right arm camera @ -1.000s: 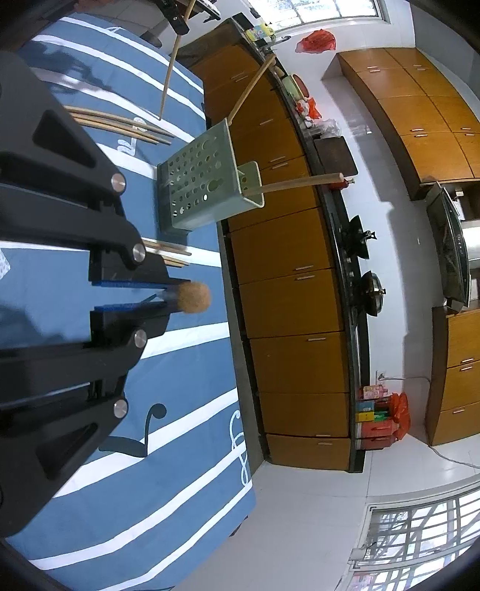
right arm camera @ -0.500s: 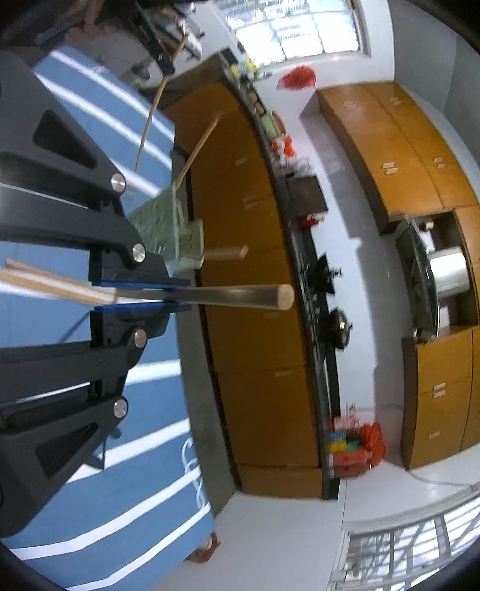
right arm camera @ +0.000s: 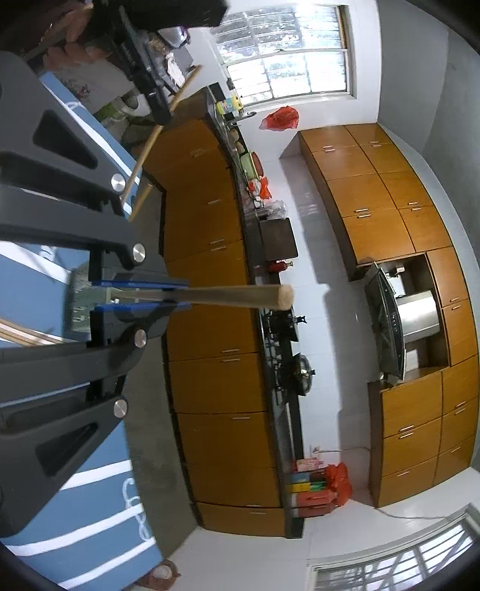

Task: Organize utensils
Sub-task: 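Lift both chopsticks upright and carry them over the green holder, then open both tools to drop the chopsticks into the green holder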

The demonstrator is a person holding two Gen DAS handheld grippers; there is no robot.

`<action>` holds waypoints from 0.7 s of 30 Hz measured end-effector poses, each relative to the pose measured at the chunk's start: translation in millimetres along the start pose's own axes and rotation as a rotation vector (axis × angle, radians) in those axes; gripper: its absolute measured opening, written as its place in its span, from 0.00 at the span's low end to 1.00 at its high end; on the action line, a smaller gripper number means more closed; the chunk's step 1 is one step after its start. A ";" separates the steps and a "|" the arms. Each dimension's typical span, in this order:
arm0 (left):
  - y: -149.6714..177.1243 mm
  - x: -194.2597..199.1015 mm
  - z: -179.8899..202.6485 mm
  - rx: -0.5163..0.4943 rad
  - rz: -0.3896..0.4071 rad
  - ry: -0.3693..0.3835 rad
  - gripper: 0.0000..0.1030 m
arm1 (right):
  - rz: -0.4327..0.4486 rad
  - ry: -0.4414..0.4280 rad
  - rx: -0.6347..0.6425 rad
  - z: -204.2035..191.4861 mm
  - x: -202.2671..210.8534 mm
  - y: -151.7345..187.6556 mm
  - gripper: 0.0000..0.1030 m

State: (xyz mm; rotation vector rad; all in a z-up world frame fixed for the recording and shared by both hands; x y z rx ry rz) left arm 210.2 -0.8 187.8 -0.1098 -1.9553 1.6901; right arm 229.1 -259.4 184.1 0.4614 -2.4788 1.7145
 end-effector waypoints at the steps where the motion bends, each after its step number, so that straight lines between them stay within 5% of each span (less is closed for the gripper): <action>1: -3.6 -5.0 0.3 -0.005 0.001 -0.010 0.07 | -0.003 0.008 0.003 -0.2 -5.7 0.2 0.07; 10: 6.4 -62.3 1.2 0.017 -0.081 -0.029 0.07 | -0.111 0.078 -0.007 11.7 -77.1 18.8 0.07; 21: 26.6 -83.8 9.5 0.019 -0.151 0.002 0.07 | -0.172 0.076 -0.022 15.5 -98.7 37.5 0.07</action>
Point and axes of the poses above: each gripper's, at about its wrist camera, not at the fingertips, and x roughly against the way its jaws point, z to its right, y to its underside, the point moved 2 cm from there along -x, roughly the way its jaws point, and after that the axes turned 12 degrees about -x, right-handed, at the moved point
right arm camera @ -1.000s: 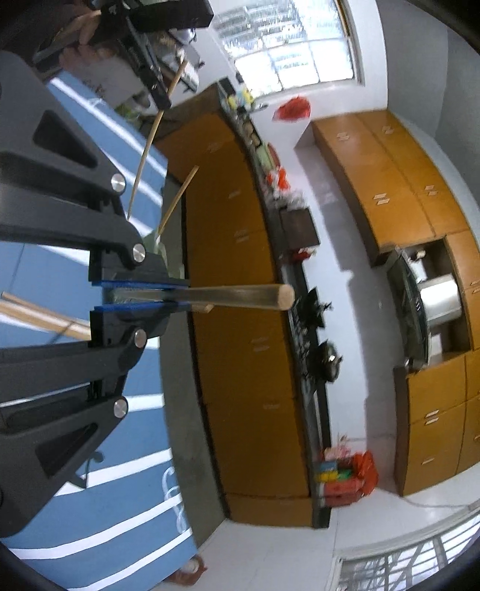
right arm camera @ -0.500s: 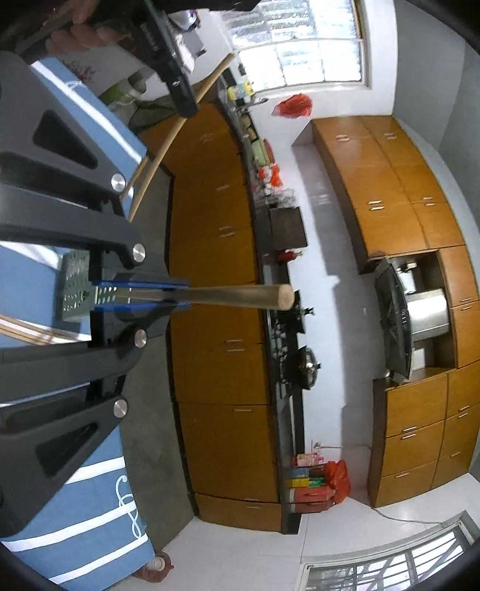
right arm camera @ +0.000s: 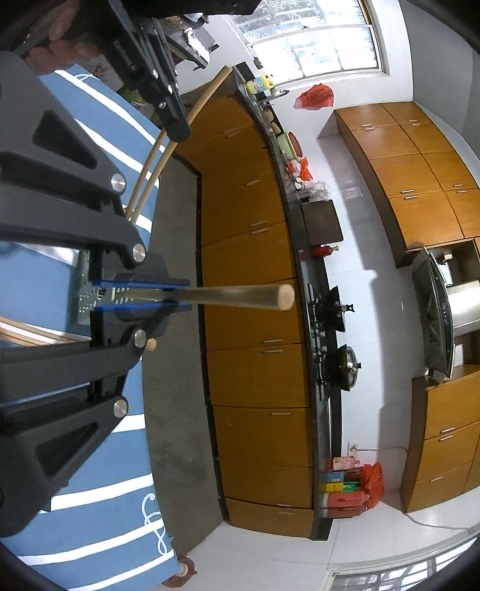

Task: Organize utensils
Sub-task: 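Open both tools to drop the chopsticks into the green holder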

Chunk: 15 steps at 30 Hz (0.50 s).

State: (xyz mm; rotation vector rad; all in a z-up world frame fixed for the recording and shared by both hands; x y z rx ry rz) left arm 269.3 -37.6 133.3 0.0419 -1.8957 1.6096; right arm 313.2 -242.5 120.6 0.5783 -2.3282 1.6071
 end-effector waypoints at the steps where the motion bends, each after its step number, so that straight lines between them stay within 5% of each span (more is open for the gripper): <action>1: -0.8 -2.7 0.2 0.003 -0.005 -0.003 0.07 | -0.006 0.000 -0.002 0.1 -1.7 0.0 0.08; 8: -3.9 0.0 -3.0 0.024 0.005 -0.012 0.10 | 0.024 -0.022 -0.018 -1.4 12.7 1.0 0.18; 15: -8.8 15.9 -9.1 0.066 0.050 -0.021 0.16 | 0.089 -0.035 -0.019 0.4 45.4 -2.4 0.18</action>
Point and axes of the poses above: each gripper's, at about its wrist camera, not at the fingertips, and x roughly against the way its jaws point, z to its right, y to its underside, the point moved 2 cm from there along -x, roughly the way its jaws point, and after that the axes turned 12 degrees about -x, right-handed, at the moved point
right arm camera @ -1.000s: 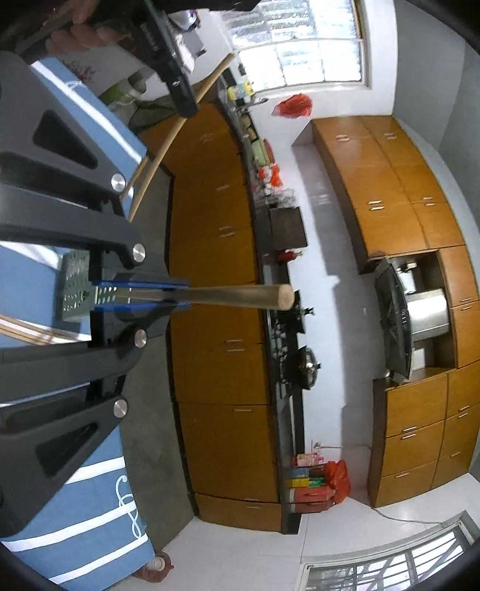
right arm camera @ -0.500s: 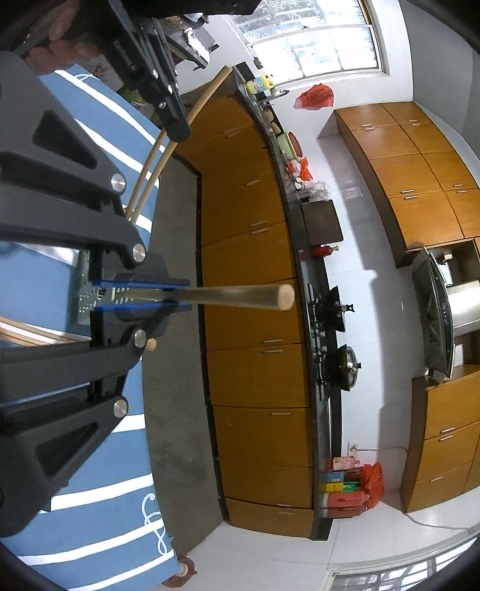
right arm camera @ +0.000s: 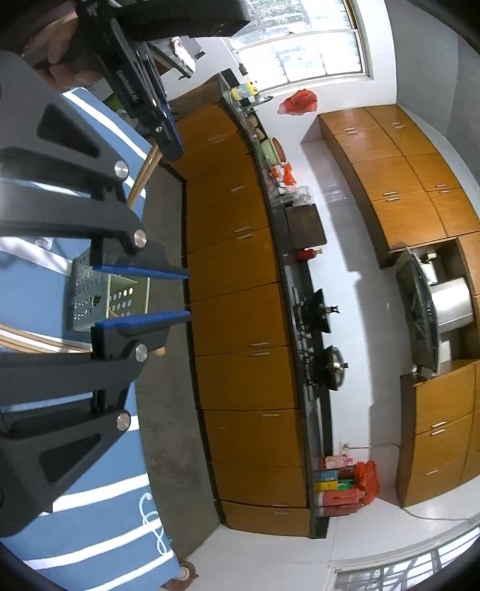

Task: Organize utensils
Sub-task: 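Open both tools to drop the chopsticks into the green holder, then grasp a chopstick with the right tool while the left tool grasps another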

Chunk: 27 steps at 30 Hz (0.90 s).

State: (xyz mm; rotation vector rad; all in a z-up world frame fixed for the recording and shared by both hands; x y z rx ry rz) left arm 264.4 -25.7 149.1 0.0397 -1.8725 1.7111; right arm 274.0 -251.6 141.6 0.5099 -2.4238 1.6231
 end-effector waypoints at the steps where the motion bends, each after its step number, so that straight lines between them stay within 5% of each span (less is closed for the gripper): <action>1: -0.6 5.7 -1.9 0.007 0.013 -0.001 0.16 | 0.013 0.000 0.000 1.4 7.4 0.4 0.19; 10: 30.2 54.6 -37.2 0.082 0.068 -0.065 0.16 | 0.002 0.138 -0.079 65.0 43.5 42.5 0.22; 16: 109.2 25.5 -69.4 0.107 -0.140 -0.204 0.16 | -0.233 0.233 -0.134 105.1 1.4 120.1 0.22; 21: 166.5 1.6 -68.8 0.135 -0.270 -0.226 0.16 | -0.406 0.227 -0.122 96.3 -35.9 177.2 0.20; 27: 198.6 -14.4 -58.9 0.124 -0.343 -0.204 0.16 | -0.477 0.249 -0.102 90.1 -56.5 208.2 0.17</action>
Point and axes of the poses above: each gripper's, at about its wrist camera, not at the fingertips, and x roughly against the way its jaws point, z to its right, y to its underside, the point moved 2 cm from there along -x, roughly the way its jaws point, and after that the axes turned 12 degrees about -x, right-handed, at the moved point
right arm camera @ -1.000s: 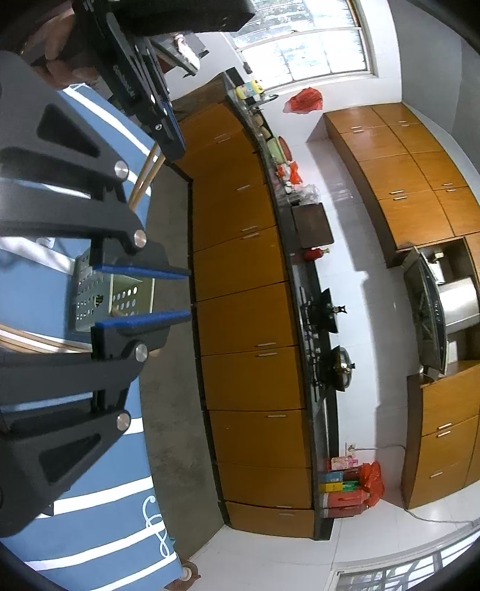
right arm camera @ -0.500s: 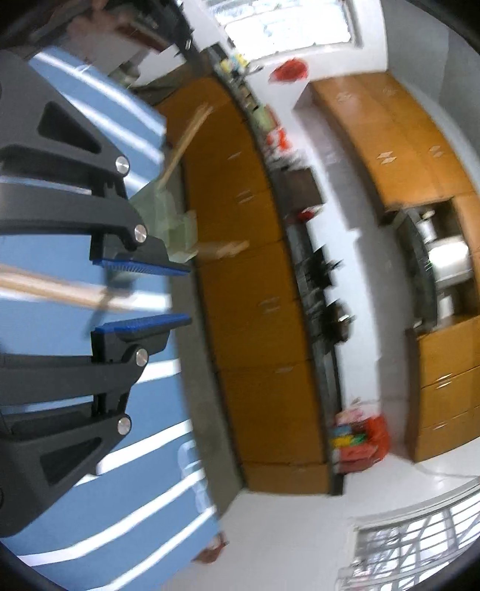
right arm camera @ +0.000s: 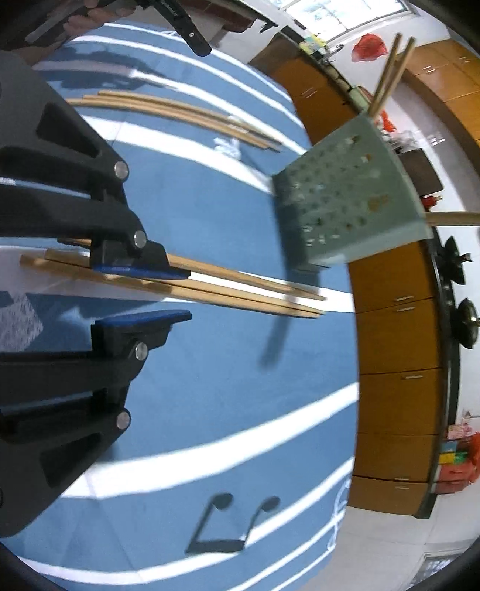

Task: Organize utensils
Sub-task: 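Grasp a chopstick with the right tool while the left tool grasps another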

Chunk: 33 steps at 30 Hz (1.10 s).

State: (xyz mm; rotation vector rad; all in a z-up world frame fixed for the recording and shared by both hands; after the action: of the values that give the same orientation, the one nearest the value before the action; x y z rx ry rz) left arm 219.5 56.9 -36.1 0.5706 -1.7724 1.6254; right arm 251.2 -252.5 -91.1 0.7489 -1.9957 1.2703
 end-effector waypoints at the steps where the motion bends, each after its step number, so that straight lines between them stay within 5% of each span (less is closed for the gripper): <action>1: 1.1 -2.6 2.9 -0.008 -0.005 0.003 0.16 | -0.004 0.004 0.000 0.7 -2.5 1.4 0.17; 22: 17.6 -21.0 25.0 -0.046 -0.063 0.069 0.16 | 0.022 0.063 0.074 -5.2 -6.3 4.5 0.16; 24: 17.9 -22.5 26.1 -0.045 -0.068 0.077 0.16 | 0.033 0.100 0.085 -4.8 -6.5 3.7 0.09; 33: 20.8 -23.6 38.1 -0.060 -0.067 0.134 0.16 | 0.057 0.136 -0.007 20.9 -3.6 -6.3 0.08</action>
State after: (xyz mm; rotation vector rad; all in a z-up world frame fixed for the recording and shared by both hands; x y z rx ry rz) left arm 214.5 19.5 -68.0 0.4774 -1.6801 1.5237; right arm 253.7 -273.7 -97.0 0.5905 -1.9225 1.3104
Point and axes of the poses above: each gripper's, at about its wrist camera, not at the fingertips, and x roughly against the way its jaws point, z to its right, y to its underside, the point moved 2 cm from there along -x, roughly the way its jaws point, and after that the axes turned 12 degrees about -x, right-handed, at the moved point
